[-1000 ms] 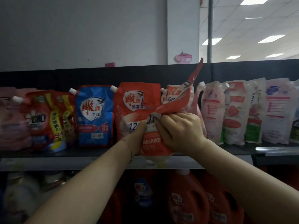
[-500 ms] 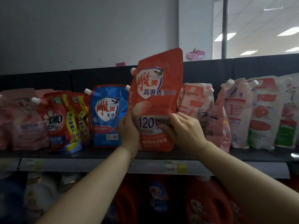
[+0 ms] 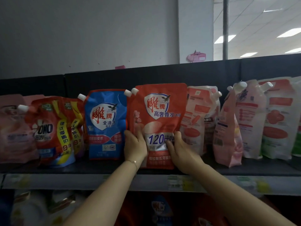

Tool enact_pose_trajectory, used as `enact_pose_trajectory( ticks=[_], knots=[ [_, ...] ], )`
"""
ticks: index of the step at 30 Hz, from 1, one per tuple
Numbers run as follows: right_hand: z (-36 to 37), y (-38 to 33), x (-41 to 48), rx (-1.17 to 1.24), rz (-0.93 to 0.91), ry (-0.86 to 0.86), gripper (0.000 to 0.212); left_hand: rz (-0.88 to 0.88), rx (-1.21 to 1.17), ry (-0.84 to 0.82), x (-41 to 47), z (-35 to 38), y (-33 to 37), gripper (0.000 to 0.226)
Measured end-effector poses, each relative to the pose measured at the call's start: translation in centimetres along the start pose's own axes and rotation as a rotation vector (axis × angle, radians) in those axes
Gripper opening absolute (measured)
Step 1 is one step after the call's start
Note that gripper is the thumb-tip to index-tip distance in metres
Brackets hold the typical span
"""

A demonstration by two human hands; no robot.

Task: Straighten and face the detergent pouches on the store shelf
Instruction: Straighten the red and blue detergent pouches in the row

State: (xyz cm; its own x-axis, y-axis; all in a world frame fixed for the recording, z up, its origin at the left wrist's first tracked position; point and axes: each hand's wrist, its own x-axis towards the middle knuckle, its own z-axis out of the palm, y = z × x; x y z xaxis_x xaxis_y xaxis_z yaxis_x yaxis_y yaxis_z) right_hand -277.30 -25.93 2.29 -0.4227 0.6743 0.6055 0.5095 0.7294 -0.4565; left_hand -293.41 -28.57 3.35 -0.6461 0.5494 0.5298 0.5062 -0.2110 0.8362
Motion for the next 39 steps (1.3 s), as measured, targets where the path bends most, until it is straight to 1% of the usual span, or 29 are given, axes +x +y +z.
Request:
enact_pose_trajectory(
  ticks=[1, 3, 5, 6, 7, 8, 10, 11, 13, 15, 16, 18, 20, 23, 24, 26, 29, 31, 34, 36, 37, 39],
  knots=[
    [0.1, 0.2, 0.0, 0.015, 0.006, 0.0, 0.014, -0.012, 0.052, -0.018, 0.2, -0.1, -0.1, 0.041],
    [0.2, 0.4, -0.1, 0.012, -0.009, 0.03, 0.011, -0.026, 0.083, -0.052, 0.1, -0.4, -0.3, 0.038],
    [0.3, 0.4, -0.3, 0.005, -0.033, 0.075, 0.008, 0.004, 0.088, -0.062, -0.3, -0.8, -0.7, 0.036],
    [0.2, 0.3, -0.4, -0.002, -0.05, 0.102, 0.012, 0.037, 0.069, -0.053, -0.5, -1.0, -1.1, 0.034],
    [0.3, 0.4, -0.5, -0.017, -0.078, 0.143, 0.023, 0.086, 0.031, -0.04, -0.8, -1.2, -1.3, 0.032],
    [0.4, 0.5, -0.6, -0.05, -0.114, 0.208, 0.038, 0.147, -0.012, -0.02, -1.1, -1.3, -1.5, 0.033],
    [0.7, 0.9, -0.8, -0.129, -0.183, 0.348, 0.069, 0.313, -0.012, 0.09, -1.6, -1.3, -1.8, 0.043],
    [1.0, 1.1, -0.9, -0.17, -0.209, 0.405, 0.078, 0.394, 0.03, 0.155, -1.6, -1.2, -2.0, 0.049],
    [1.4, 1.4, -1.1, -0.273, -0.264, 0.462, 0.084, 0.494, 0.117, 0.23, -1.8, -1.2, -2.4, 0.059],
    [1.5, 1.2, -1.2, -0.358, -0.329, 0.468, 0.085, 0.589, 0.19, 0.181, -2.3, -1.3, -2.7, 0.066],
    [1.5, 1.2, -1.3, -0.395, -0.376, 0.448, 0.085, 0.691, 0.254, 0.134, -2.6, -1.4, -2.7, 0.068],
    [1.5, 1.1, -1.5, -0.44, -0.492, 0.391, 0.083, 0.908, 0.425, 0.052, -3.2, -1.4, -2.9, 0.064],
    [1.5, 1.0, -1.5, -0.449, -0.566, 0.343, 0.082, 1.024, 0.545, 0.007, -3.3, -1.5, -2.7, 0.058],
    [1.3, 0.9, -1.4, -0.438, -0.503, 0.253, 0.09, 1.132, 0.651, -0.052, -3.0, -1.5, -2.6, 0.053],
    [1.2, 0.9, -1.4, -0.426, -0.466, 0.213, 0.092, 1.129, 0.673, -0.076, -3.0, -1.5, -2.6, 0.052],
    [1.0, 0.9, -1.2, -0.392, -0.413, 0.119, 0.093, 1.065, 0.701, -0.129, -2.9, -1.4, -2.4, 0.052],
    [0.7, 1.0, -0.7, -0.365, -0.402, 0.028, 0.09, 0.918, 0.763, -0.195, -3.0, -1.3, -1.8, 0.054],
    [0.6, 1.2, -0.1, -0.39, -0.406, -0.025, 0.09, 0.86, 0.811, -0.223, -2.9, -1.2, -1.5, 0.057],
    [0.3, 1.2, 0.6, -0.466, -0.393, -0.15, 0.105, 0.8, 0.888, -0.261, -2.5, -1.0, -1.4, 0.063],
    [0.1, 1.3, 1.1, -0.489, -0.364, -0.23, 0.111, 0.791, 0.942, -0.285, -2.2, -0.9, -1.2, 0.071],
    [0.1, 1.3, 1.4, -0.486, -0.348, -0.258, 0.113, 0.79, 0.955, -0.314, -1.9, -0.8, -1.0, 0.075],
    [-0.2, 1.2, 1.9, -0.452, -0.281, -0.313, 0.118, 0.767, 0.947, -0.446, -0.9, -0.8, -0.5, 0.086]
  ],
)
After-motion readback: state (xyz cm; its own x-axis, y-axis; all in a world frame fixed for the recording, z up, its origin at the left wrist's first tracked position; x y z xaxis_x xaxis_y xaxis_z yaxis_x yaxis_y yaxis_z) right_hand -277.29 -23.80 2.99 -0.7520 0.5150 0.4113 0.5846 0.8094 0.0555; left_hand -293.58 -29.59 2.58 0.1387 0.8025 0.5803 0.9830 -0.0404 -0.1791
